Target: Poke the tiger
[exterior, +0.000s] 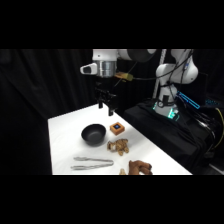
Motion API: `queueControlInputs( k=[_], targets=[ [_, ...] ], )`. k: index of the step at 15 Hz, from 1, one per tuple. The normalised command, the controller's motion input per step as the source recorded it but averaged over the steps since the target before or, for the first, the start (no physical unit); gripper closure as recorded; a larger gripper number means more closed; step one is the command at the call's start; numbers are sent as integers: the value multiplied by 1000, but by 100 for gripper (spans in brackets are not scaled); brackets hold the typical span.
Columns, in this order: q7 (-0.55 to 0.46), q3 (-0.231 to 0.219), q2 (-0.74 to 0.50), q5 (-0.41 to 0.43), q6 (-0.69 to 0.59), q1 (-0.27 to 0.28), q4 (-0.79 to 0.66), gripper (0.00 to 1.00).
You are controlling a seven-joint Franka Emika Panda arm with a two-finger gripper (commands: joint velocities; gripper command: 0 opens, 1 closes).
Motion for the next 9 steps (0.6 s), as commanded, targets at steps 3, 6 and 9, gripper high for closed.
queueControlInputs(
  k=[3, 6, 9],
  targets=[
    [100, 25, -13, -11, 77, -1, -67, 0],
    [184, 43, -101, -28, 153, 20, -208, 0],
    [195, 47, -123, -53, 239, 35, -263, 16]
  ],
)
